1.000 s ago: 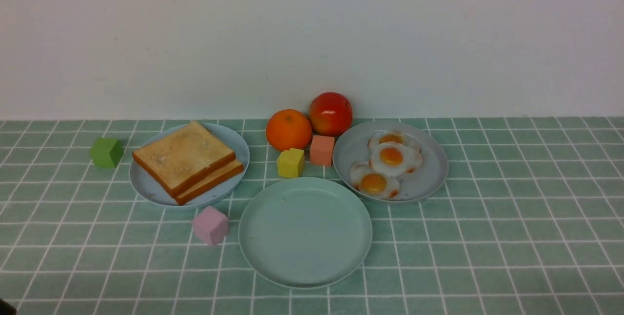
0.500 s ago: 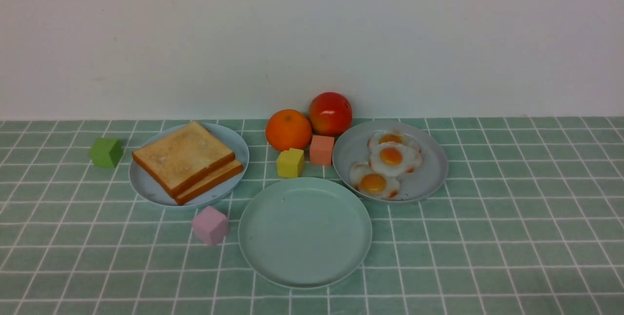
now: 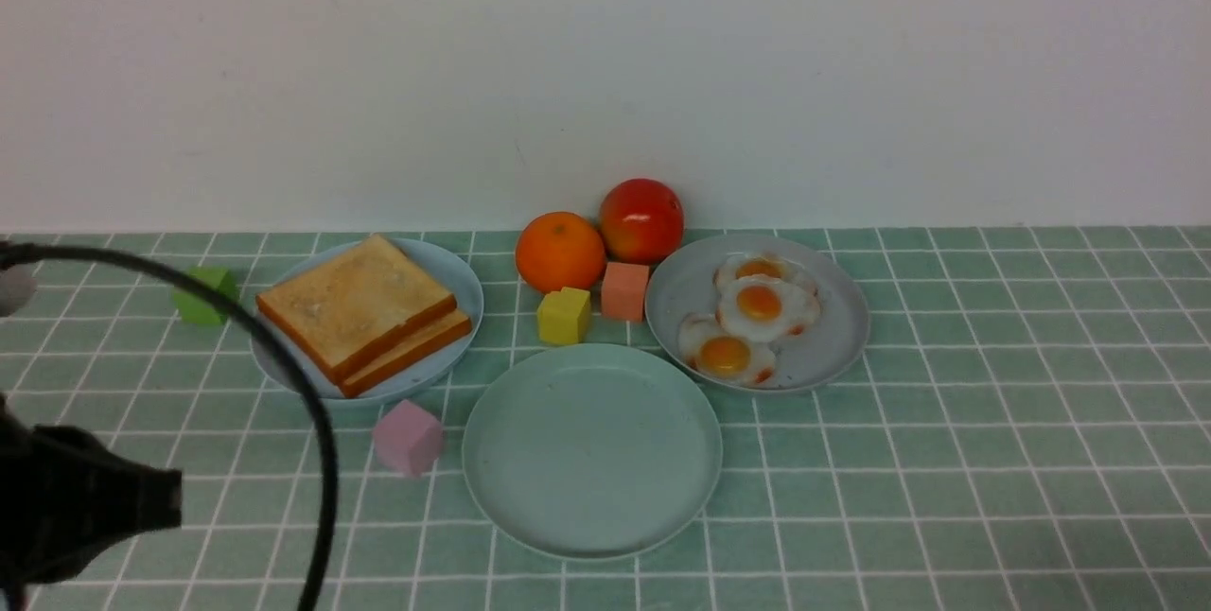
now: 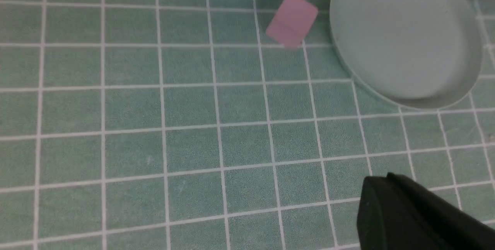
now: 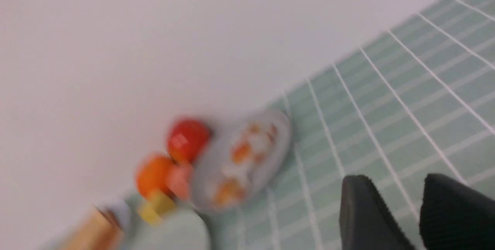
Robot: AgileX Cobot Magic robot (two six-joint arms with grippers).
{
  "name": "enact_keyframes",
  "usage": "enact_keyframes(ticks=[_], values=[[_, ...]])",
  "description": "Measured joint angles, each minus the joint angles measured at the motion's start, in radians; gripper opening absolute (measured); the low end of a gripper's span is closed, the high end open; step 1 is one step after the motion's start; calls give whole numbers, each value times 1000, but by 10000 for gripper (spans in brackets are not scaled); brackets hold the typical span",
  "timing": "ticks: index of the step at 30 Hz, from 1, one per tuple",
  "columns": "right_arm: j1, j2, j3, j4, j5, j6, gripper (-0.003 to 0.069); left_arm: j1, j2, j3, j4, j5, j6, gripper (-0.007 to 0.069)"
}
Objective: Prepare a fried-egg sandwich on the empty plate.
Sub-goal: Use the left arm to grab a slice of bread
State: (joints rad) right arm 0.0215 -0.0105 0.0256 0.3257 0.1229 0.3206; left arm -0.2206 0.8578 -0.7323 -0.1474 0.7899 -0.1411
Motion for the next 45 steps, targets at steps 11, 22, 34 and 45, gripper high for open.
enact_keyframes(ticks=[11, 22, 34, 45], values=[[0, 319, -583, 20, 642, -348, -8, -37, 414, -229, -5, 65, 133, -13], [251, 757, -1025, -32, 983, -465, 2, -88, 830, -626, 158, 63, 173, -13], [338, 779, -1040, -57, 997, -473, 5, -38, 1175, -888, 252, 35, 439, 207], [338, 779, -1040, -56, 999, -473, 9, -38, 1283, -894, 313, -72, 443, 350]])
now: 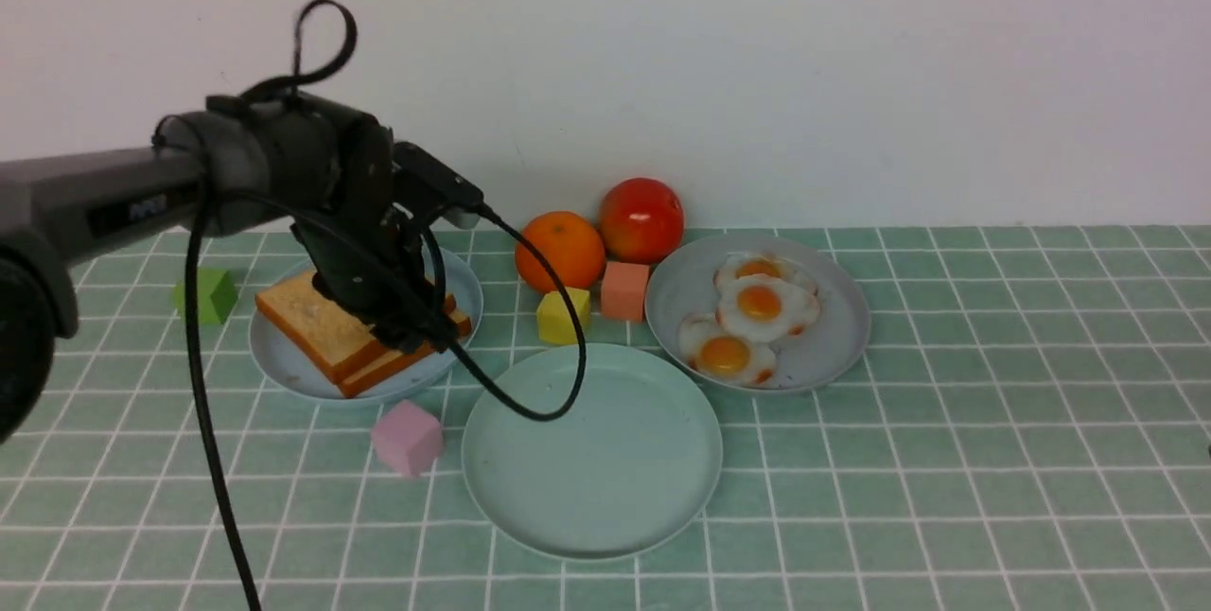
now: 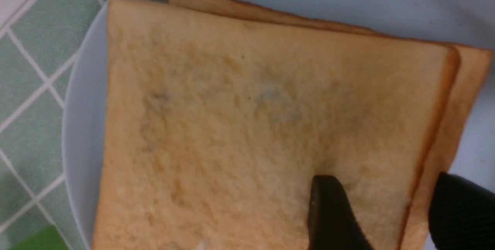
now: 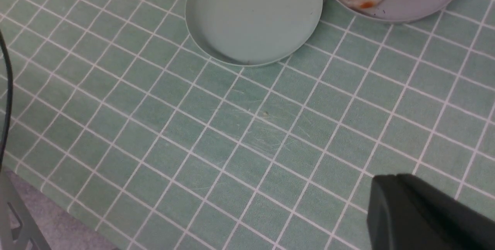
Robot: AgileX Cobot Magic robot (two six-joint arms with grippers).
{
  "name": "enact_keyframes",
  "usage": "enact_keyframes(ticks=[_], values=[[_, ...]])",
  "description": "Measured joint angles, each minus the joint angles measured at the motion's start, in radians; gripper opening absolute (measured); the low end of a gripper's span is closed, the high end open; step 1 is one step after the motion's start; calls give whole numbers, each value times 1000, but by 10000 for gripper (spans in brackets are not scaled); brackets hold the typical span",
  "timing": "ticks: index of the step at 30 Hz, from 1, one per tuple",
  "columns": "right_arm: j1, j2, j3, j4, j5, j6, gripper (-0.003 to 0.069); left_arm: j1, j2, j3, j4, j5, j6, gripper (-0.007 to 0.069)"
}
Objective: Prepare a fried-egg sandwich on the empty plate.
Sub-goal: Use the left arm to grab a slice of bread, then use the left arm to put a slice of bread into the empty plate in the middle
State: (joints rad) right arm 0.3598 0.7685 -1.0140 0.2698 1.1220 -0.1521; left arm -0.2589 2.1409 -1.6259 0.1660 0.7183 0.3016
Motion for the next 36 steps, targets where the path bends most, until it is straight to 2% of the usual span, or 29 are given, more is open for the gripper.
enact_keyframes(ticks=[2, 5, 6, 7, 8, 13, 19, 22, 24, 25, 26, 28, 32, 36], values=[[0, 0, 0, 4, 0, 0, 11, 0, 0, -1, 5, 0, 0, 295], [0, 0, 0, 12, 0, 0, 12, 0, 1, -2, 9, -1, 1, 159], [0, 0, 0, 12, 0, 0, 12, 0, 1, -2, 8, -1, 1, 147], [0, 0, 0, 14, 0, 0, 13, -1, 1, -3, 9, 4, 4, 59], [0, 0, 0, 18, 0, 0, 14, -1, -1, -3, 9, 7, 5, 27], [0, 0, 0, 26, 0, 0, 18, -1, -51, 1, 3, 28, -5, 8], [0, 0, 0, 26, 0, 0, 22, -36, -215, 11, -4, 87, -102, 8], [0, 0, 0, 26, 0, 0, 22, -118, -302, 53, -4, 95, -115, 8], [0, 0, 0, 25, 0, 0, 22, -253, -347, 124, -11, 87, -116, 8], [0, 0, 0, 25, 0, 0, 22, -253, -348, 129, -11, 86, -116, 8], [0, 0, 0, 19, 0, 0, 22, -332, -348, 165, -20, 74, -116, 8], [0, 0, 0, 10, 0, 0, 22, -412, -332, 198, -27, 51, -117, 8], [0, 0, 0, 6, 3, 0, 22, -505, -277, 210, 4, 23, -118, 8], [0, 0, 0, 5, 7, 0, 22, -525, -226, 210, 52, -12, -143, 8]])
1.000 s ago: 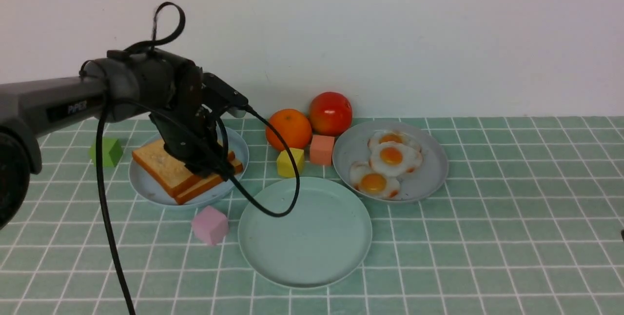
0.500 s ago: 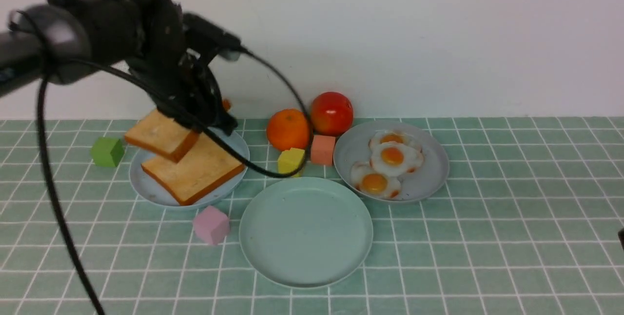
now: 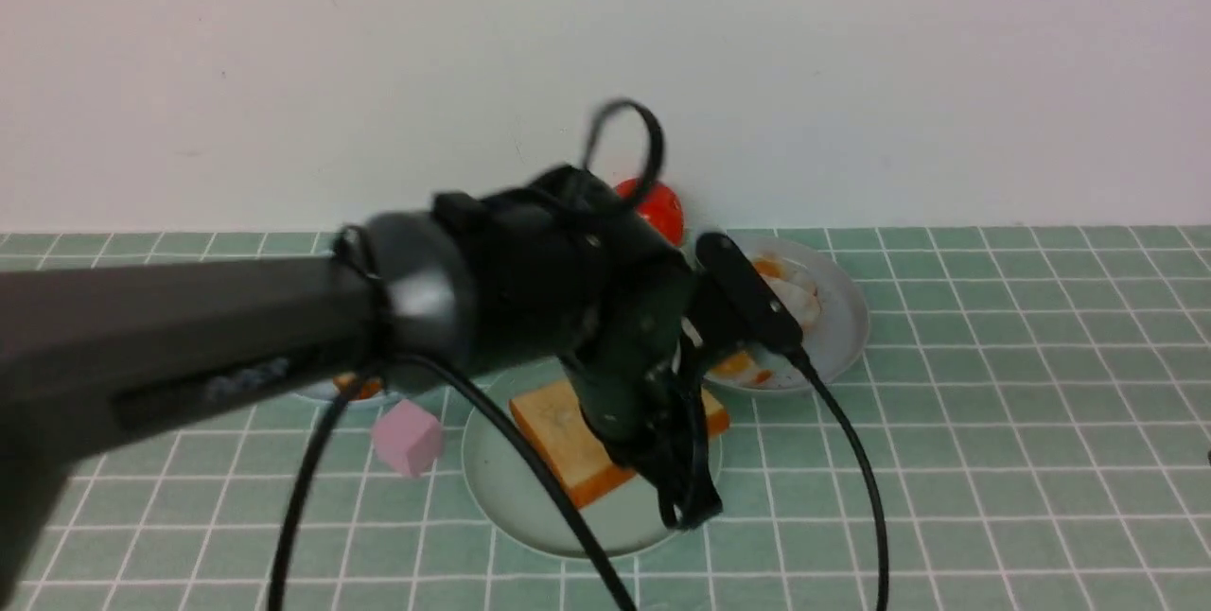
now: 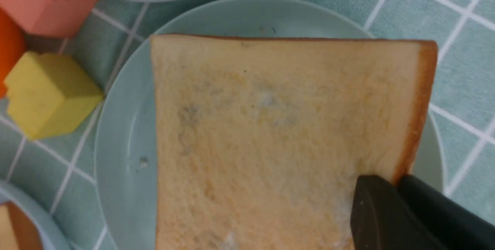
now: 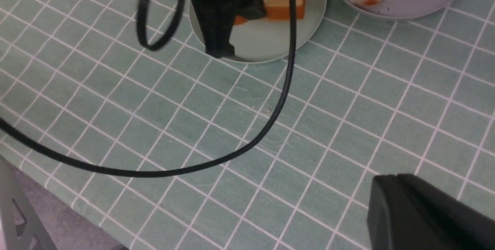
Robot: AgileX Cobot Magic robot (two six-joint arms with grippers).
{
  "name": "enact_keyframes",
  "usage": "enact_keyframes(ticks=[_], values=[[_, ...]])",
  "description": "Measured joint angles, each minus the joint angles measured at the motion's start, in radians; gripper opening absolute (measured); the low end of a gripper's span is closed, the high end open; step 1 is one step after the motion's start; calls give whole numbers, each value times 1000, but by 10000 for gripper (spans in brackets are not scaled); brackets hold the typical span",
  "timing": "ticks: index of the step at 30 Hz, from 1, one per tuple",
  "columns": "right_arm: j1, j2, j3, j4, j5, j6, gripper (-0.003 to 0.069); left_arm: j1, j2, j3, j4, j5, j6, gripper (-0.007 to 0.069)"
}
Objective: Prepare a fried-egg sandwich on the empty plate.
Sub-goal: Use the left arm to put a slice of bread into the empty plate in the middle
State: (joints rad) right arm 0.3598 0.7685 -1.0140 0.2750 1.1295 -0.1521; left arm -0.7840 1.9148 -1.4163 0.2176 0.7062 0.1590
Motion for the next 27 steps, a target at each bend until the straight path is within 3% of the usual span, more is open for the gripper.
enact_keyframes(ticks=[6, 14, 18, 27], values=[[0, 0, 0, -3, 3, -2, 23, 0, 41, 0, 77, -15, -69, 8], [0, 0, 0, -3, 9, -2, 23, 0, 51, 0, 92, -7, -83, 8], [0, 0, 0, -3, 11, -2, 25, 0, 64, 0, 92, -3, -83, 47], [0, 0, 0, -3, 14, -2, 32, 0, 65, 0, 95, -3, -83, 338]])
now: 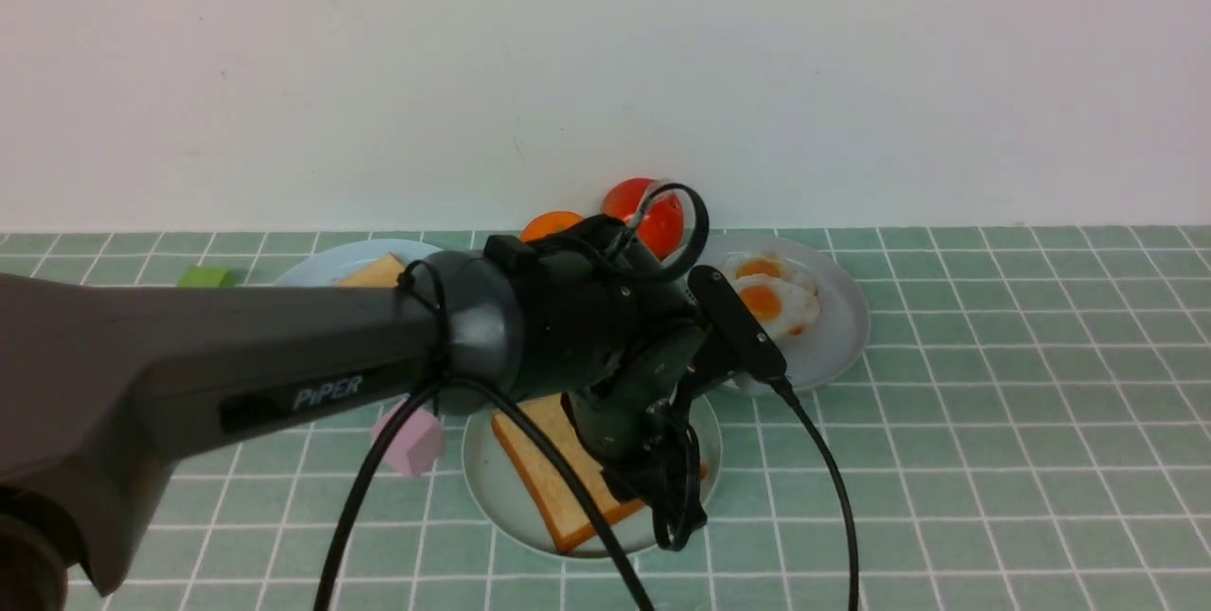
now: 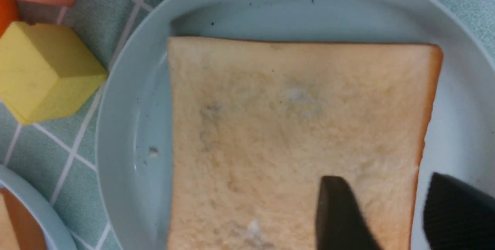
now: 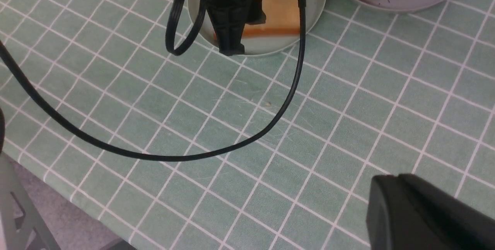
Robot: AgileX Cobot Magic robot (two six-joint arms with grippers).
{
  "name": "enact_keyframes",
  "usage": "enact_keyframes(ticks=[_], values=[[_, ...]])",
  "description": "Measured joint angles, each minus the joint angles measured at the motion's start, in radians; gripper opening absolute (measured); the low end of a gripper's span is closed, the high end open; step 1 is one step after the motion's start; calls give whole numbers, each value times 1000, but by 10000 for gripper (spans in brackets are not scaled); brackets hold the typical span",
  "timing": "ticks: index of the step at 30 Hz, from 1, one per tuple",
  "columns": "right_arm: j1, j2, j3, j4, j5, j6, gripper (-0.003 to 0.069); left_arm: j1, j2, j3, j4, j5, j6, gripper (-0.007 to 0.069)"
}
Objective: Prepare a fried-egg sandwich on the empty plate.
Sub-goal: Use the left arm to put a slice of bread into the empty plate in the middle, then use the right arm to grab a fried egg
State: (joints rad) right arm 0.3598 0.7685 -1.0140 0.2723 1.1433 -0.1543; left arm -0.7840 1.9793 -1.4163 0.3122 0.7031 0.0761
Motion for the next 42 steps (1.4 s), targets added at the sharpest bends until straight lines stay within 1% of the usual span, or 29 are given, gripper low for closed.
enact_keyframes(ticks=[2, 4, 6, 8, 9, 10, 13, 14, 15, 17, 20, 22, 25, 27, 28, 29, 32, 33, 34, 36, 38, 42], values=[[0, 0, 0, 0, 1, 0, 32, 0, -2, 0, -4, 0, -5, 402], [0, 0, 0, -5, -1, 0, 32, 0, -8, -1, -25, 7, -31, 443], [0, 0, 2, -18, -11, -1, 32, 0, -27, -9, -59, 34, -56, 465], [0, 0, 20, -35, -73, -1, 34, -3, -69, -31, -103, 90, -91, 461], [0, 4, 34, -39, -115, -1, 36, -5, -101, -43, -118, 108, -104, 444], [0, 12, 50, -42, -160, 0, 37, -6, -141, -57, -140, 132, -121, 408], [0, 62, 82, -42, -278, 15, 41, -7, -275, -73, -193, 189, -155, 244], [0, 99, 88, -42, -322, 32, 43, -7, -344, -69, -202, 202, -161, 147], [0, 120, 88, -42, -341, 40, 43, -7, -392, -61, -205, 206, -164, 83], [0, 201, 79, -42, -378, 65, 48, -7, -503, -27, -207, 204, -170, -4], [-23, 334, 42, -35, -385, 87, 54, -7, -683, 68, -209, 155, -182, -14], [-60, 440, -12, -18, -388, 94, 59, -7, -833, 167, -213, 89, -193, -14], [-117, 580, -85, 50, -390, 99, 74, -7, -1036, 325, -214, -16, -207, -14], [-149, 665, -120, 112, -390, 100, 91, -7, -1134, 425, -218, -80, -214, -14], [-149, 665, -129, 118, -390, 100, 97, -7, -1146, 436, -218, -87, -216, -14], [-169, 739, -161, 181, -390, 94, 129, -7, -1242, 530, -218, -149, -239, -14], [-189, 828, -210, 251, -395, 68, 192, -7, -1332, 628, -205, -223, -276, -14], [-205, 902, -255, 301, -396, 46, 260, -7, -1366, 685, -180, -273, -305, -14], [-207, 910, -260, 306, -397, 46, 260, -7, -1369, 690, -180, -278, -307, -14], [-233, 1014, -322, 374, -403, 33, 344, -7, -1391, 724, -145, -313, -346, -14], [-248, 1076, -357, 409, -410, 25, 388, -7, -1391, 730, -129, -334, -371, -14], [-271, 1205, -437, 474, -417, 11, 430, -7, -1391, 731, -105, -367, -390, -14]])
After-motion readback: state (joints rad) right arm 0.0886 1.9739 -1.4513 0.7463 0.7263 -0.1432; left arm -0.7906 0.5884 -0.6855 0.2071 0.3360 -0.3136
